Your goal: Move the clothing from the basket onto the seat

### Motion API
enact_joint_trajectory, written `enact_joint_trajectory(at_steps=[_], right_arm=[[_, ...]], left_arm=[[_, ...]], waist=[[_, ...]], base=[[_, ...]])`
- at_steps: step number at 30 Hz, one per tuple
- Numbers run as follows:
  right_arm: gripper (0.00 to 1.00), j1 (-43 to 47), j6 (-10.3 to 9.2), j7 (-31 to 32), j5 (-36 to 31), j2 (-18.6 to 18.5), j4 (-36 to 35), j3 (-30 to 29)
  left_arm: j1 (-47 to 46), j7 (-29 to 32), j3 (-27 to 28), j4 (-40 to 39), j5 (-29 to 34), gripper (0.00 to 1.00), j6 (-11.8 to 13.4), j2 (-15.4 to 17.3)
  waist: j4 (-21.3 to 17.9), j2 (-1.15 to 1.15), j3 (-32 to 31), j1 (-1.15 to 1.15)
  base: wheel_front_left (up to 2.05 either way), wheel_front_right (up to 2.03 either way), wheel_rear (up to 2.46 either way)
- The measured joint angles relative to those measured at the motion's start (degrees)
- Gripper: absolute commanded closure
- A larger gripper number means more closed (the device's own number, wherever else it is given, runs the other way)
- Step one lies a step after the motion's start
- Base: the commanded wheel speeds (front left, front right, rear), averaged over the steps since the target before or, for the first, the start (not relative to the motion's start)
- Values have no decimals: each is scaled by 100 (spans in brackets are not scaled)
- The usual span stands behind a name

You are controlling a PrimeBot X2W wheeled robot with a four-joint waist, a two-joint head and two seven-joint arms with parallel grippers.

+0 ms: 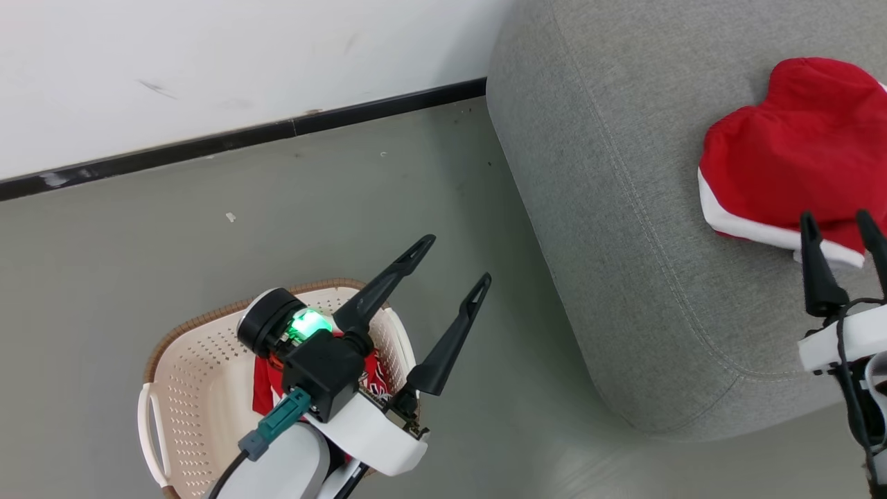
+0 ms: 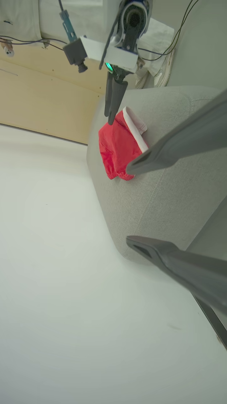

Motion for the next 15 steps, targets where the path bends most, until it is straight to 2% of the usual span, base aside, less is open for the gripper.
enact_joint_trajectory(at_steps=[6,15], right_arm=[[0,84,0,-9,-81,121,-582,286],[0,1,0,-15,-523,455,-1087,747]], left_arm=[[47,-70,192,59,-45,0,108,9],[401,-226,921,286,-166,0,526,164]], waist=[[-15,0,-134,0],[166,0,-312,0]], base=[[0,0,0],[0,0,0]])
